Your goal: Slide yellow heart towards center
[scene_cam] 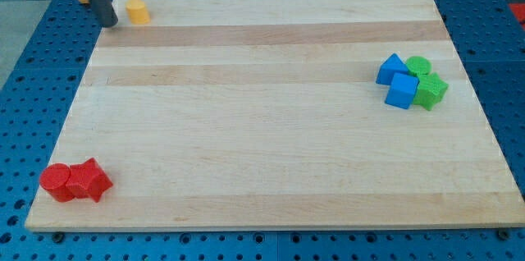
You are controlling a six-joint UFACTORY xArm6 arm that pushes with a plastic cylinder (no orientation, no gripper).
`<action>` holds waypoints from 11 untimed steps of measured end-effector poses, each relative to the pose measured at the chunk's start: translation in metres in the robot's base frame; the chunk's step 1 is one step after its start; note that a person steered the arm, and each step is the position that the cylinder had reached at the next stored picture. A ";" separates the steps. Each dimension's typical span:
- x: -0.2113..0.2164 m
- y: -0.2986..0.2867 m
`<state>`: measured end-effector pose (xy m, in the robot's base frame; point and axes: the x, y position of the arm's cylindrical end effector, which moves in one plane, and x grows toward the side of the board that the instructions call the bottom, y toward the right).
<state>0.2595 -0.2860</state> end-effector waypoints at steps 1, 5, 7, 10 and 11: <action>-0.021 -0.018; -0.011 0.042; 0.064 0.048; -0.023 0.029; -0.009 0.051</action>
